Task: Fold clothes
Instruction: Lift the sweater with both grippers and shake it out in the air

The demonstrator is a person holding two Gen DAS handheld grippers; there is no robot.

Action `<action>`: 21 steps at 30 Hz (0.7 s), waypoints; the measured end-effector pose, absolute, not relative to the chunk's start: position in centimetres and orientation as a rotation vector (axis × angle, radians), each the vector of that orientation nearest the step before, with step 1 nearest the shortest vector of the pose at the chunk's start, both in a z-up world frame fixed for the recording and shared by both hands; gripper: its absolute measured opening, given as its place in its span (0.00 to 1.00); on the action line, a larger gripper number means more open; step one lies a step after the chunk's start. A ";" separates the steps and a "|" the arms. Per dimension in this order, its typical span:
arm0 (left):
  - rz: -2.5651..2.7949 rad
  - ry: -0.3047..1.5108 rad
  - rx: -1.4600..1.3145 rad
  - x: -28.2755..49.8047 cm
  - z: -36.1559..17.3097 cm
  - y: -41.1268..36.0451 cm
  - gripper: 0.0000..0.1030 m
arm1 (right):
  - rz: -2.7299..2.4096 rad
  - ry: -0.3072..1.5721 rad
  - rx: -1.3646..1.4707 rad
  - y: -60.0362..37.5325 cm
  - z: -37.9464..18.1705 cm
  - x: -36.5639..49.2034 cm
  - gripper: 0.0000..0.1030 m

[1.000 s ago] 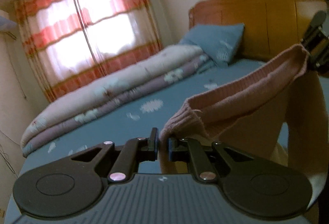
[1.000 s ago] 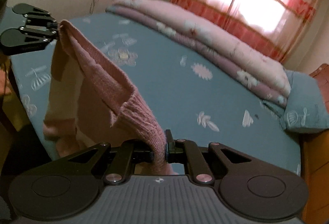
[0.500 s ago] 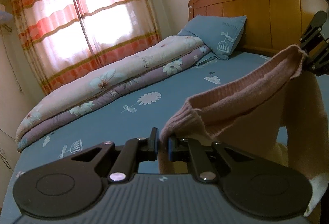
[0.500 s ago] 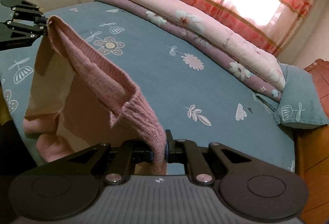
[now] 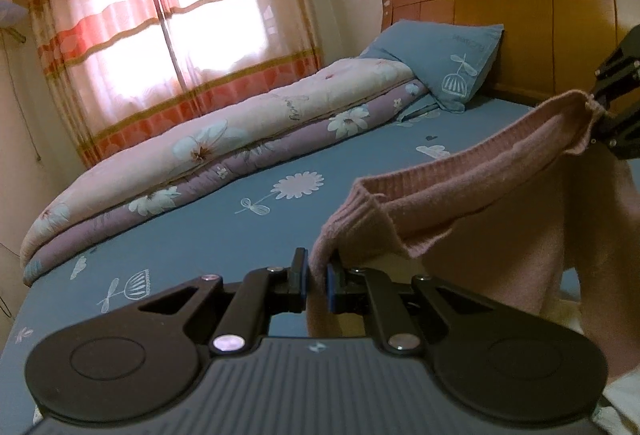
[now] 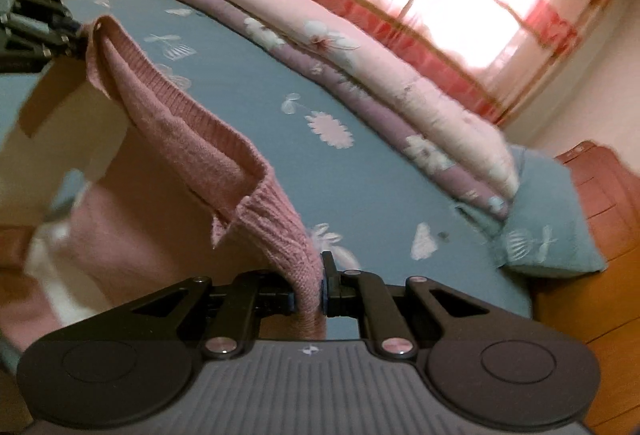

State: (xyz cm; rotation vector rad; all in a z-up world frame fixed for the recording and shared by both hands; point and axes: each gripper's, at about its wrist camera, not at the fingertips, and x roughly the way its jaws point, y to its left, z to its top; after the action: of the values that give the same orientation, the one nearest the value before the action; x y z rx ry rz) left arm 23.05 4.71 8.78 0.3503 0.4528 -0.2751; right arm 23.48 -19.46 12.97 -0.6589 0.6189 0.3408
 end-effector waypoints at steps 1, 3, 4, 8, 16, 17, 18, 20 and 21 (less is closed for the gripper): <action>-0.272 0.457 0.355 23.6 8.5 4.6 0.08 | 0.336 0.623 -0.654 -19.5 12.7 24.1 0.12; -0.268 0.464 0.376 24.8 7.9 4.2 0.08 | 0.328 0.629 -0.642 -19.5 12.1 25.4 0.12; -0.266 0.468 0.385 25.4 7.6 4.0 0.08 | 0.323 0.630 -0.639 -19.5 11.8 26.1 0.12; -0.264 0.496 0.365 28.0 6.4 3.9 0.08 | 0.301 0.632 -0.646 -19.2 10.3 29.0 0.12; -0.248 0.572 0.338 33.0 3.5 3.9 0.08 | 0.284 0.681 -0.615 -18.6 6.7 34.3 0.12; -0.245 0.581 0.318 33.6 3.2 4.0 0.08 | 0.280 0.678 -0.628 -18.4 6.3 34.6 0.12; -0.244 0.584 0.315 34.0 3.0 4.1 0.08 | 0.273 0.675 -0.636 -18.3 5.9 35.0 0.12; -0.239 0.586 0.315 35.0 2.5 4.1 0.08 | 0.259 0.669 -0.651 -18.0 5.2 35.9 0.12; -0.238 0.591 0.315 35.4 2.2 4.0 0.08 | 0.249 0.671 -0.638 -17.9 5.1 36.4 0.12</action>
State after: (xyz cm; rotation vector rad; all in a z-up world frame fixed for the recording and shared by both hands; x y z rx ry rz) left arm 35.39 4.04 2.24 0.3147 0.5912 -0.2376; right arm 36.43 -17.94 5.08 -0.6385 0.6706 0.2493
